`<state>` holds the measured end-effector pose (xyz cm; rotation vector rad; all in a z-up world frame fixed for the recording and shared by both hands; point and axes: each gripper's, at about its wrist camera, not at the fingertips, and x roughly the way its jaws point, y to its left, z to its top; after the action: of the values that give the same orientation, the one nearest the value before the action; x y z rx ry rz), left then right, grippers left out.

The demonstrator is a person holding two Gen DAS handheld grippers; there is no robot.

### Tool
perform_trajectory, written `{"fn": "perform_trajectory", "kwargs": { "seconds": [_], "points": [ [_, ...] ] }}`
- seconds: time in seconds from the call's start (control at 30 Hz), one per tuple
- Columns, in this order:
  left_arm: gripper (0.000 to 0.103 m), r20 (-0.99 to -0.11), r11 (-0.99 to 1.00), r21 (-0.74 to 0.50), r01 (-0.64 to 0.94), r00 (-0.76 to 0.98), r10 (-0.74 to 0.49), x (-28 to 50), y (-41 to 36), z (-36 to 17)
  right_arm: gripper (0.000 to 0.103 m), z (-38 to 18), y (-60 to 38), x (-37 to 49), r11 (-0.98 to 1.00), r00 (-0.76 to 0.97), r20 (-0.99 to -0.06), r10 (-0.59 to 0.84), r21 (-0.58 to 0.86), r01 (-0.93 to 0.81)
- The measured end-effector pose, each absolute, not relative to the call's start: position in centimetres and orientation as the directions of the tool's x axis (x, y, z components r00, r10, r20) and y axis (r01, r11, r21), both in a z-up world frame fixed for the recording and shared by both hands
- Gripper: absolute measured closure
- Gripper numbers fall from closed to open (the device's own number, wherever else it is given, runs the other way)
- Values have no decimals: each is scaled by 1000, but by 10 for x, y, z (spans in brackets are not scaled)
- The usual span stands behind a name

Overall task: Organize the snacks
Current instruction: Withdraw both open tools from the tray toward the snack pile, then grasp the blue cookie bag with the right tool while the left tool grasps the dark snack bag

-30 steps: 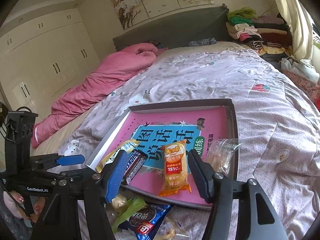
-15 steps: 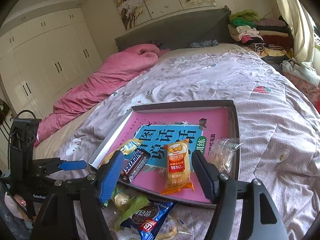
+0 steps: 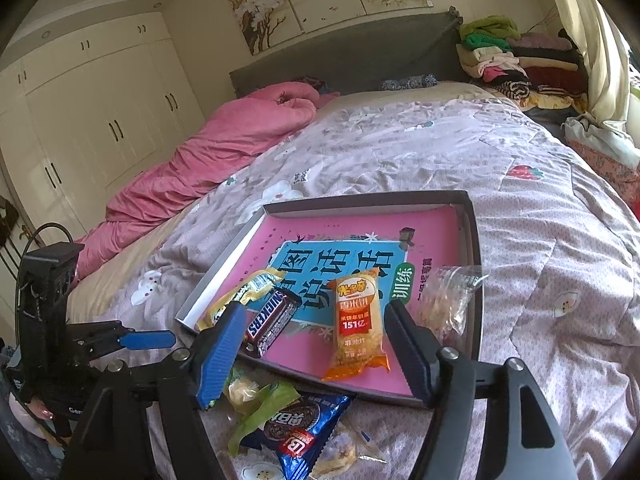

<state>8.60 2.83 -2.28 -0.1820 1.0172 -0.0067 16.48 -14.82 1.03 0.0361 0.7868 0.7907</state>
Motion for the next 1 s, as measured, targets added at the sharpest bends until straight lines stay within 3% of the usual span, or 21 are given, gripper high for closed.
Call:
{"fn": "perform_trajectory", "kwargs": {
  "seconds": [1.0],
  "points": [
    [27, -865, 986, -163, -25, 484, -131, 82, 24, -36, 32, -16, -160, 125, 744, 378, -702, 603, 325, -583]
  ]
}}
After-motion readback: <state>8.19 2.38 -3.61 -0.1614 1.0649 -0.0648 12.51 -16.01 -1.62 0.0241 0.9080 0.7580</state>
